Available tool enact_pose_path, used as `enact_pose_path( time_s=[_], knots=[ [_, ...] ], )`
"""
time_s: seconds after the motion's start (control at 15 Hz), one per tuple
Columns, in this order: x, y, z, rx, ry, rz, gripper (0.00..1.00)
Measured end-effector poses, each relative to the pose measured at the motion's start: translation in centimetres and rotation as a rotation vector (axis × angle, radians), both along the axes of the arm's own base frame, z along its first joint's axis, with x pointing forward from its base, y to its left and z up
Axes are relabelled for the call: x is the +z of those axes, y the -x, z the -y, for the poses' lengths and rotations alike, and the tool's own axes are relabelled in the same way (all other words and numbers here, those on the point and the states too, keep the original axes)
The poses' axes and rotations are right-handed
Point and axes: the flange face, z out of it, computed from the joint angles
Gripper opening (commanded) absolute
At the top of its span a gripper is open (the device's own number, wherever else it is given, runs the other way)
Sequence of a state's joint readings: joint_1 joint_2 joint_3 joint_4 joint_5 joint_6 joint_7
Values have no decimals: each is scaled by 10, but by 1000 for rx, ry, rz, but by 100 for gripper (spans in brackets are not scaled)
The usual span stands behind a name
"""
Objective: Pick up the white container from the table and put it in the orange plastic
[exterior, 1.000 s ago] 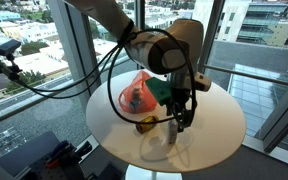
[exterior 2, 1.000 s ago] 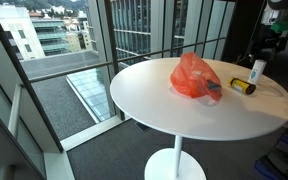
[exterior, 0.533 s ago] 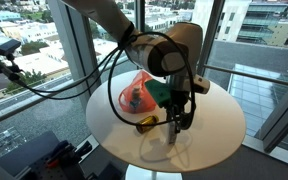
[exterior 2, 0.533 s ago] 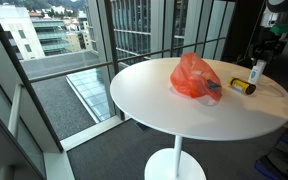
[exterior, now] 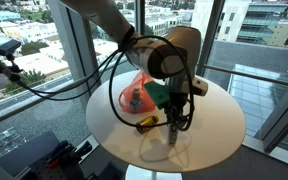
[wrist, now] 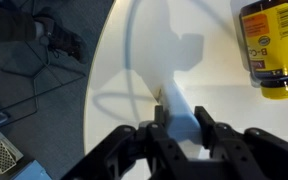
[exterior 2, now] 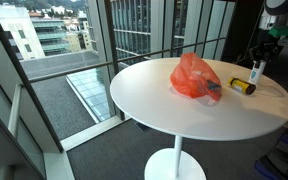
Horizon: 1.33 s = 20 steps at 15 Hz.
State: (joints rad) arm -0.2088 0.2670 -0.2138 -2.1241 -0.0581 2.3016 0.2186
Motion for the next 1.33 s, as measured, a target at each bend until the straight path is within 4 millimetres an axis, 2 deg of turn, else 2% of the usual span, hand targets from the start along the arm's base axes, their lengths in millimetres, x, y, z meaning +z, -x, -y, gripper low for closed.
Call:
enact_pose_path(
  time_s=[0.27, 0.53, 0.93, 1.33],
  knots=[
    [3, -4, -9, 17, 1, 5, 12],
    [21, -16, -34, 71, 10, 35, 11],
    [60, -36, -99, 190, 10, 102, 11],
    [85, -49, -162, 299, 3, 151, 11]
  ],
)
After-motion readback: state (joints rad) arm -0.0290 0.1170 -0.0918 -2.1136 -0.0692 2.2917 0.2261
